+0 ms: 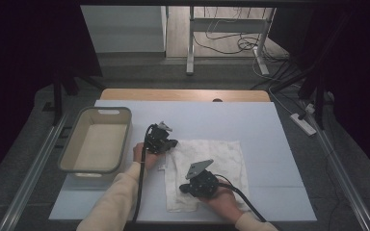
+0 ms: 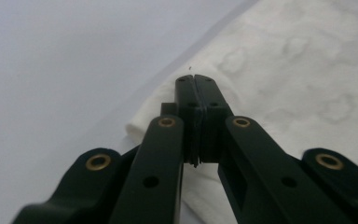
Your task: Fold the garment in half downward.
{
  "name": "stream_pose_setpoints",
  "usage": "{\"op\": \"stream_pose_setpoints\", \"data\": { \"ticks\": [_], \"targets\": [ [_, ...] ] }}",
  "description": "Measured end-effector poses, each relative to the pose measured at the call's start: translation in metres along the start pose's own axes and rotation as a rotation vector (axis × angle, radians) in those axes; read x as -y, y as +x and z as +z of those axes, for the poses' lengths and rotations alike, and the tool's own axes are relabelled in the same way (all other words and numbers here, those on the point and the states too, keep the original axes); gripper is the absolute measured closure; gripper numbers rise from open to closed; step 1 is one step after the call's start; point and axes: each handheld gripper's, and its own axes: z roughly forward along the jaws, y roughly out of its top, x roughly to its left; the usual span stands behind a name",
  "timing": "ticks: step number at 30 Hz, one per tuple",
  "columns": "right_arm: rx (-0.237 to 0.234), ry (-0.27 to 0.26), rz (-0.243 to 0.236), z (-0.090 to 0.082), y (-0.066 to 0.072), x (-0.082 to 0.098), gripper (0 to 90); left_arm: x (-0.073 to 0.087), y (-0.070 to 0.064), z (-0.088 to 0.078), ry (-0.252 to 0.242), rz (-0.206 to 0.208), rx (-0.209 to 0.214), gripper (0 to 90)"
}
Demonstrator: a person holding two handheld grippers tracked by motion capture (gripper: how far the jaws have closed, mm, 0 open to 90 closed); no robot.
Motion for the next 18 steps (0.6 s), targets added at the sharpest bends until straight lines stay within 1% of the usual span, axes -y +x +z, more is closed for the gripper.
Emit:
{"op": "stream_pose_setpoints", "data": {
  "ticks": [4,5,7,9,12,13,14,16,18],
  "targets": [
    [-0.011,0.003,-0.012,0.001,0.004,0.001,89.1,0.001,0.002,0.003,0.017,0.004,-0.001,88.1],
    [-0.012,0.001,-0.009,0.001,0.004,0.001,86.0,0.001,0.002,0.003,0.019,0.005,0.0,88.1],
    [0.001,-0.011,0.001,-0.001,0.004,0.001,73.1,0.002,0.002,0.003,0.02,0.003,0.002,88.1],
    [-0.012,-0.029,0.014,-0.005,0.005,0.001,69.5,0.002,0.003,0.004,0.024,0.004,0.002,88.1],
    [-0.02,-0.059,0.01,-0.011,0.01,-0.001,60.0,0.003,0.003,0.005,0.029,0.001,0.004,88.1],
    [-0.028,-0.063,0.012,-0.013,0.012,-0.002,58.1,0.003,0.003,0.005,0.029,0.001,0.004,88.2],
    [-0.035,-0.064,0.014,-0.012,0.014,-0.002,57.2,0.003,0.003,0.005,0.03,0.003,0.005,88.2],
    [-0.048,-0.051,0.002,-0.009,0.019,-0.002,55.9,0.002,0.003,0.005,0.03,0.005,0.005,88.2],
    [-0.044,-0.022,-0.023,-0.004,0.023,-0.002,56.9,0.002,0.002,0.005,0.031,0.006,0.006,88.2]
  ]
}}
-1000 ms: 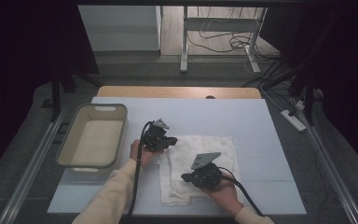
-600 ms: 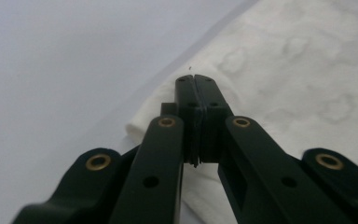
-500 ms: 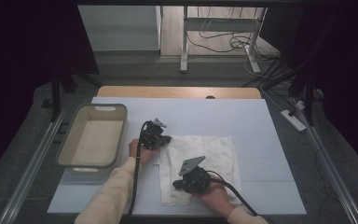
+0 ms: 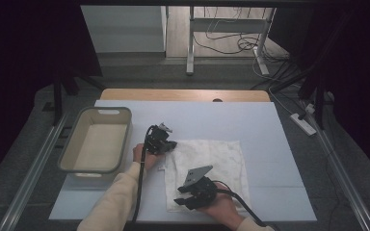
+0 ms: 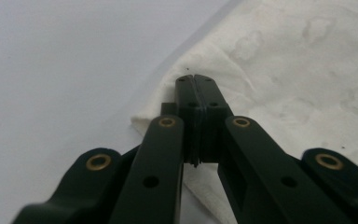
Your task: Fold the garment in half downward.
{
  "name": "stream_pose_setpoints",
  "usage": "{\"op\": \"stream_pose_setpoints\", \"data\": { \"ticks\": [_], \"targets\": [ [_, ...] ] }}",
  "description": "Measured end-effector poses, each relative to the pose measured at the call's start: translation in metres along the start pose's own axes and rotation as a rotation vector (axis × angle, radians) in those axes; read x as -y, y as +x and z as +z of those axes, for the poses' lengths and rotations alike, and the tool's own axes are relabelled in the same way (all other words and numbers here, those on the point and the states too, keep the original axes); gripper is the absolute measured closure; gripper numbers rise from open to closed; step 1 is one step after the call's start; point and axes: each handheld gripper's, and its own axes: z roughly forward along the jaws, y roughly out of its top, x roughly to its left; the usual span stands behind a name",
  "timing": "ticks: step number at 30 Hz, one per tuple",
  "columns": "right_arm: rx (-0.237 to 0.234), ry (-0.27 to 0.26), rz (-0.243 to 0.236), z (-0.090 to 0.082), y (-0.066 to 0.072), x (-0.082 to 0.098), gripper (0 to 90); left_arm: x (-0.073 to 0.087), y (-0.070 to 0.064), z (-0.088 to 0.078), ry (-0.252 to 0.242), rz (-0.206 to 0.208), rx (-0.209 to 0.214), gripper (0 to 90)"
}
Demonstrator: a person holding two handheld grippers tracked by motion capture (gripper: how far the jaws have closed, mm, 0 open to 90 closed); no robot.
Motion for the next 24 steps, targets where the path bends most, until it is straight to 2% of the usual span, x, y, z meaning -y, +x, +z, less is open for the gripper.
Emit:
{"op": "stream_pose_setpoints", "data": {
  "ticks": [2,3,5,7,11,14,16,18,19,22,24],
  "targets": [
    [0.043,0.05,-0.035,0.006,0.003,0.0,66.2,0.0,0.0,0.0,-0.001,0.0,0.0,88.2],
    [0.064,0.047,-0.047,0.008,0.004,0.001,77.0,0.0,0.0,0.0,-0.001,-0.001,0.001,88.2],
    [0.059,0.046,-0.031,0.006,0.002,0.0,84.8,0.0,0.001,0.0,0.0,-0.001,0.003,88.2],
    [0.056,0.032,-0.029,0.004,0.004,0.0,86.2,0.001,0.001,-0.001,0.0,-0.003,0.002,88.2],
    [0.044,0.006,-0.059,0.001,0.014,-0.003,86.4,0.002,0.002,-0.001,-0.002,-0.01,0.007,88.3],
    [0.034,0.012,-0.069,0.002,0.018,-0.002,86.1,0.002,0.001,-0.001,-0.002,-0.012,0.007,88.3],
    [0.046,0.023,-0.078,0.005,0.017,0.0,80.7,0.002,0.001,-0.001,-0.001,-0.01,0.006,88.3],
    [0.045,0.018,-0.058,0.007,0.015,0.001,65.9,0.002,0.001,-0.002,0.001,-0.01,0.005,88.3],
    [0.039,0.009,-0.051,0.006,0.015,0.001,61.2,0.003,0.001,-0.002,0.001,-0.009,0.005,88.3],
    [0.049,-0.042,-0.045,-0.003,0.013,0.001,54.5,0.003,0.001,-0.002,0.002,-0.008,0.007,88.3],
    [0.068,-0.088,-0.013,-0.016,0.006,0.001,52.9,0.003,0.001,-0.003,0.002,-0.008,0.008,88.2]
  ]
}}
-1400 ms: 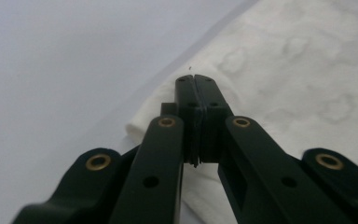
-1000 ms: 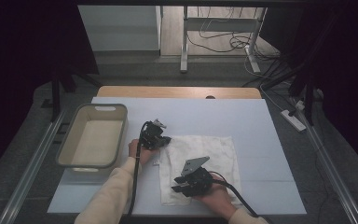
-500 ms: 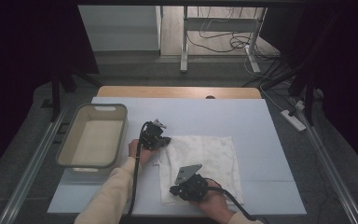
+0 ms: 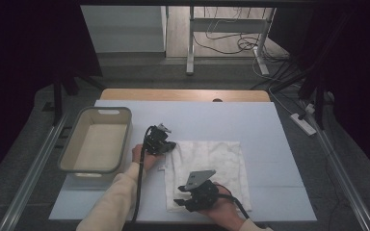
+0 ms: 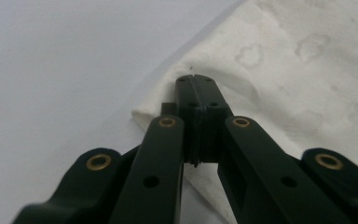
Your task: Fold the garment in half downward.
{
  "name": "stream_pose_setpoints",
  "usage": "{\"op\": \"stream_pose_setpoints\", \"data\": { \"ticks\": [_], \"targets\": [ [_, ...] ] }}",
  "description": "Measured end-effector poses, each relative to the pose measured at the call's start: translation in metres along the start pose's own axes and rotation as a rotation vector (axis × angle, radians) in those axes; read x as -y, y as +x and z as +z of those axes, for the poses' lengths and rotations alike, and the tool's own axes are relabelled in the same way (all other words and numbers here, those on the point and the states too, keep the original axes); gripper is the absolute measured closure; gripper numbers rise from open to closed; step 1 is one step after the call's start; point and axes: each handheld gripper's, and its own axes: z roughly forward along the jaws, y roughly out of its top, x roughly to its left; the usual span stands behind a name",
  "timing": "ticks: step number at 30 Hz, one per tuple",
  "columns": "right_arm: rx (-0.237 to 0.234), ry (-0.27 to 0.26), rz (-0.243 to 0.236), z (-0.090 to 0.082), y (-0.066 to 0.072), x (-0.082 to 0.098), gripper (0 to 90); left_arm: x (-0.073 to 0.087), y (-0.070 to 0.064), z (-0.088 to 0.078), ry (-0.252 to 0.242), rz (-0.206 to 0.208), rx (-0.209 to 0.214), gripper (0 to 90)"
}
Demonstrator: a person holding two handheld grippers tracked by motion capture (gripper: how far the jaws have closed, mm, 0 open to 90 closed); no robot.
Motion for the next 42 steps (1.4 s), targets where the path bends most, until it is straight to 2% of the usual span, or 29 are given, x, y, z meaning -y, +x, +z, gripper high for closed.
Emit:
{"op": "stream_pose_setpoints", "data": {
  "ticks": [4,8,11,17,21,23,25,26,28,33,36,38,40,42],
  "targets": [
    [0.074,-0.042,0.057,-0.021,-0.022,0.004,52.8,0.0,0.0,0.0,0.002,0.001,0.0,88.3],
    [0.159,-0.07,0.153,-0.039,-0.059,0.01,57.7,0.0,-0.001,0.0,0.003,0.003,0.0,88.3],
    [0.244,-0.058,0.189,-0.044,-0.085,0.014,62.1,0.0,-0.002,0.0,0.004,0.005,0.001,88.3],
    [0.326,-0.046,0.298,-0.055,-0.131,0.03,63.5,0.0,-0.002,0.001,0.004,0.007,0.003,88.3],
    [0.349,-0.065,0.364,-0.064,-0.156,0.037,77.0,-0.001,-0.003,0.001,0.006,0.011,0.003,88.3],
    [0.357,-0.036,0.374,-0.065,-0.167,0.038,82.6,0.0,-0.002,0.001,0.005,0.01,0.004,88.3],
    [0.371,-0.036,0.388,-0.064,-0.176,0.041,87.1,0.0,-0.002,0.001,0.004,0.009,0.005,88.3],
    [0.368,-0.029,0.404,-0.063,-0.18,0.043,87.7,0.0,-0.002,0.001,0.004,0.009,0.005,88.3],
    [0.388,0.01,0.404,-0.06,-0.188,0.047,88.2,0.0,-0.002,0.001,0.005,0.01,0.005,88.3],
    [0.421,0.037,0.451,-0.059,-0.205,0.058,89.2,0.0,-0.001,0.0,0.003,0.006,0.004,88.3],
    [0.425,0.032,0.473,-0.062,-0.208,0.061,89.2,0.0,-0.001,0.0,0.004,0.004,0.002,88.3],
    [0.443,0.037,0.467,-0.064,-0.209,0.063,89.2,0.001,-0.001,0.0,0.004,0.004,0.003,88.3],
    [0.442,0.031,0.487,-0.065,-0.21,0.064,89.3,0.001,-0.001,0.0,0.003,0.004,0.004,88.3],
    [0.438,0.015,0.461,-0.066,-0.208,0.06,89.2,0.001,-0.001,0.0,0.002,0.004,0.004,88.3]
  ]
}}
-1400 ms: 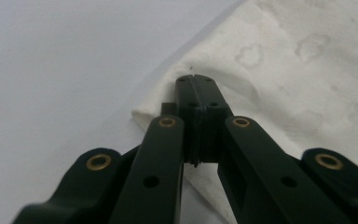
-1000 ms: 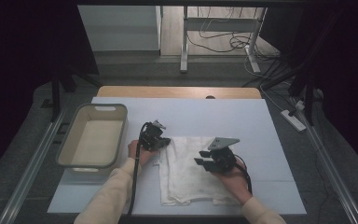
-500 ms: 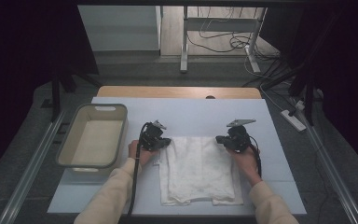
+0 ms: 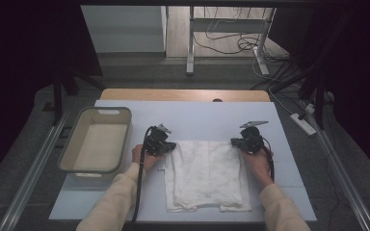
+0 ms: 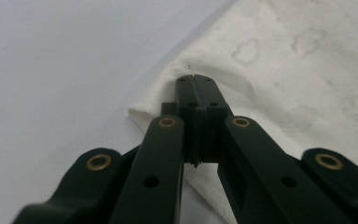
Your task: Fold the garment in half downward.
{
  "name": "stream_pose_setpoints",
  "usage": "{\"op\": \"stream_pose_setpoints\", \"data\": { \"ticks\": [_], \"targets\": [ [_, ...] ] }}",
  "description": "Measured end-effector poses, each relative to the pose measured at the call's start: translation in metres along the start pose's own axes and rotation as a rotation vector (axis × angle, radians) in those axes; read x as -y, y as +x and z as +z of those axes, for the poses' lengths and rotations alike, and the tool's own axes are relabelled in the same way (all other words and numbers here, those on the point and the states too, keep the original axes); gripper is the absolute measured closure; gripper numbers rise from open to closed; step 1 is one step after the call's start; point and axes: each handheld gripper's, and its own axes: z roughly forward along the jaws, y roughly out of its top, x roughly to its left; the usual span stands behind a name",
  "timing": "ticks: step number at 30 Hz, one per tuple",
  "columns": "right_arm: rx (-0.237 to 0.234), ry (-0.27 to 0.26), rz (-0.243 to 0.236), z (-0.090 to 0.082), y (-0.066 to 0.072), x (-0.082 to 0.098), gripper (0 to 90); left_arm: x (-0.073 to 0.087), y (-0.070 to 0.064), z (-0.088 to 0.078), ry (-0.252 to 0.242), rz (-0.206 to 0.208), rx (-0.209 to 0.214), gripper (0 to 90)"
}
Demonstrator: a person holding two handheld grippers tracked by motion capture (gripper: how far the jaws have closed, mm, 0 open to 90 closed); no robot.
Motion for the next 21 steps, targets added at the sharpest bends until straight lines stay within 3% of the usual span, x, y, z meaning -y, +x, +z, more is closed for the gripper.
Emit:
{"op": "stream_pose_setpoints", "data": {
  "ticks": [5,9,11,17,21],
  "targets": [
    [-0.092,-0.063,-0.097,-0.003,0.036,-0.027,89.2,0.0,0.0,0.0,0.0,0.001,-0.001,88.3],
    [-0.163,-0.059,-0.144,0.012,0.064,-0.042,89.2,0.0,0.0,0.0,0.002,0.002,0.001,88.3],
    [-0.172,-0.038,-0.159,0.022,0.072,-0.044,89.2,0.001,0.0,0.0,0.0,0.0,0.002,88.3],
    [-0.167,0.017,-0.145,0.046,0.073,-0.04,89.3,0.001,0.0,0.0,0.0,-0.001,0.004,88.3],
    [-0.154,0.027,-0.148,0.048,0.072,-0.038,89.3,0.001,0.0,0.0,0.001,0.0,0.004,88.4]
  ]
}}
